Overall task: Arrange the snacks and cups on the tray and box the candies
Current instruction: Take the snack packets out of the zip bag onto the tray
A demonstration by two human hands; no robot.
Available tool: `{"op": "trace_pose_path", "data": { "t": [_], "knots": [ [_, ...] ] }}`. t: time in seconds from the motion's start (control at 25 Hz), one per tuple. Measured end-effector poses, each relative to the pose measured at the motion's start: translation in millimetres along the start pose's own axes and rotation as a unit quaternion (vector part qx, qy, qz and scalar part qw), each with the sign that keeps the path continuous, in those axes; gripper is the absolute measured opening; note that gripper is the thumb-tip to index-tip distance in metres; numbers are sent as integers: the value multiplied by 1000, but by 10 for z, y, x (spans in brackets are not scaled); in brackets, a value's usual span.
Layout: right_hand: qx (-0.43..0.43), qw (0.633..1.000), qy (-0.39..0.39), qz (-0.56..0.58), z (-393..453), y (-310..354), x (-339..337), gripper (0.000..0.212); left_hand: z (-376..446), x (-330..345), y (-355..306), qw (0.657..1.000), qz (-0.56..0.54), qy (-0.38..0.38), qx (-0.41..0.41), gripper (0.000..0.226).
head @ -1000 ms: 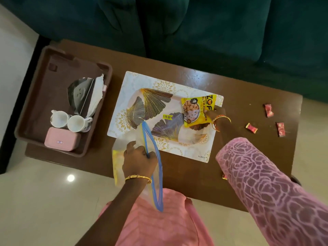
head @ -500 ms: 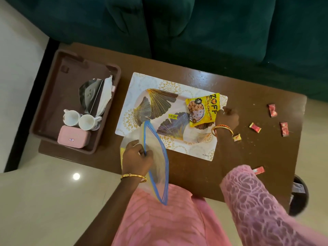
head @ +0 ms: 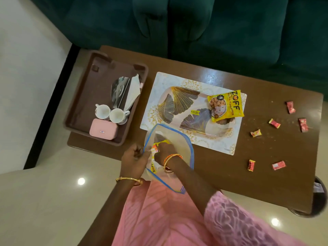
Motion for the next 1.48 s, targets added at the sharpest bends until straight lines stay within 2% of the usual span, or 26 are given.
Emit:
{"op": "trace_pose_path", "data": {
  "t": [0.08,0.16,0.24,0.4,0.6,0.72,0.8,0.92,1.04,1.16,1.32,1.48],
  "knots": [
    [45,997,6,59,311,12,244,35,-21,-54,58,1000,-13,6,16,38],
    [88,994,-41,45,546,0,467,52,-37,-115,143,1000,-19,1,21,38],
    [146,985,-91,4,687,-39,620,49,-52,-177,225,999,-21,-11,21,38],
    [151,984,-66,-61,919,-79,885,43,-79,-328,394,999,-6,-25,26,22],
    [124,980,-62,-142,997,-58,1022,30,-128,-489,628,999,-26,-28,1,15],
    [103,982,-68,-141,915,-53,942,34,-195,-488,680,998,-15,-66,-10,22],
    [65,989,-77,-108,779,11,811,36,-213,-458,652,996,8,-93,-6,26],
    [6,992,-125,7,383,152,568,32,-210,-355,540,995,42,-91,4,29],
    [-55,976,-207,50,-147,236,348,4,-168,-261,381,995,48,-86,-7,39],
    [-91,943,-266,179,-538,136,100,37,-125,-202,229,993,68,-89,-24,40],
    [-166,846,-304,406,-773,-222,-188,37,-82,-142,111,990,100,-85,-46,37],
    [-162,767,-387,486,-1003,-640,-426,31,-61,-40,48,987,138,-63,-53,34]
  ]
}}
Point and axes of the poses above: each hand's wrist, its own z-axis towards the middle knuckle, its own x-axis out of the palm, y = z × x, the point moved 4 cm from there along z, towards the middle knuckle, and after that the axes turned 11 degrees about y, right-handed, at the moved point
